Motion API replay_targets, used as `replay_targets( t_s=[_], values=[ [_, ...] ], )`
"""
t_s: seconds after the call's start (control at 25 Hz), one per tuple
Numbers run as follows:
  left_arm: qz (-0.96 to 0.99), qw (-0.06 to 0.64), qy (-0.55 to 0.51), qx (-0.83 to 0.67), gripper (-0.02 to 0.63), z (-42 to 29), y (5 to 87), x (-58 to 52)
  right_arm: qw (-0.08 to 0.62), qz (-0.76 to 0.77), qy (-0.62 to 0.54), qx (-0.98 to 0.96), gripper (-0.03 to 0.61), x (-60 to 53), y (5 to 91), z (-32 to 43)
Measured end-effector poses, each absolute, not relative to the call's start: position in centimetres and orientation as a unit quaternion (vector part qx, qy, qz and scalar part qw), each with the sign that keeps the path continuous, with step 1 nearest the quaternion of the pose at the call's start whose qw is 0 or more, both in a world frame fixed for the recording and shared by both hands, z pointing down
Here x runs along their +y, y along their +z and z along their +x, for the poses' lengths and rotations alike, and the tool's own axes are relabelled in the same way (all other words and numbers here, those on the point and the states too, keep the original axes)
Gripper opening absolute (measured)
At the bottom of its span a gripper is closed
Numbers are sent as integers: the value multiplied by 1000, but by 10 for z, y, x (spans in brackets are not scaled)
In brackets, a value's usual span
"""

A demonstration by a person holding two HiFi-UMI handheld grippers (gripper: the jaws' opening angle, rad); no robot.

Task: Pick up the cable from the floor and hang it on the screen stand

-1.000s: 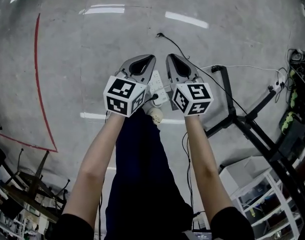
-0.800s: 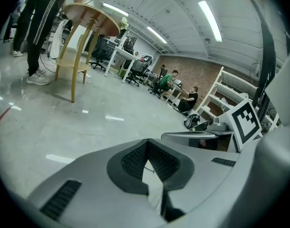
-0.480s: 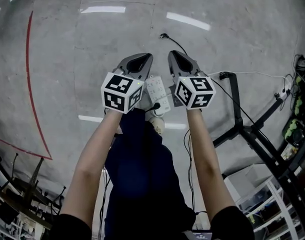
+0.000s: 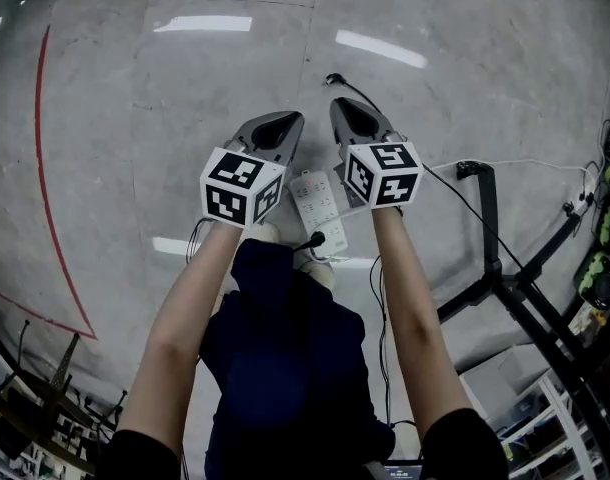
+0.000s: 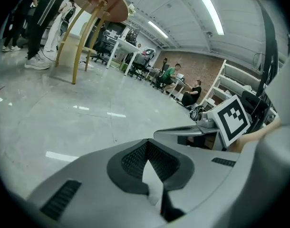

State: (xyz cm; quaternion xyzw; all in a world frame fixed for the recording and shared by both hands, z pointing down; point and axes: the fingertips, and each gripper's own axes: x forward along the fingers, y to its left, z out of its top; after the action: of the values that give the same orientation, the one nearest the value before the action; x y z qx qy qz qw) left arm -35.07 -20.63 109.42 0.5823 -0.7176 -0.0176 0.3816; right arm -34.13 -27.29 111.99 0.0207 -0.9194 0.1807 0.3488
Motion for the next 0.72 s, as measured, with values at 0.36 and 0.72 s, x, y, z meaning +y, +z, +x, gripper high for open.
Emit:
replay_targets(
  t_s=[0.36,0.72],
  values=[
    [587,377,-18,-716,3,-362,1144,-221,389,-12,133,-911,268,-281,1186,-359],
    [599,367,-7,-712,3,-377,1180,-236,404,-10,118,-907,295,-310,1224,-378]
  ],
)
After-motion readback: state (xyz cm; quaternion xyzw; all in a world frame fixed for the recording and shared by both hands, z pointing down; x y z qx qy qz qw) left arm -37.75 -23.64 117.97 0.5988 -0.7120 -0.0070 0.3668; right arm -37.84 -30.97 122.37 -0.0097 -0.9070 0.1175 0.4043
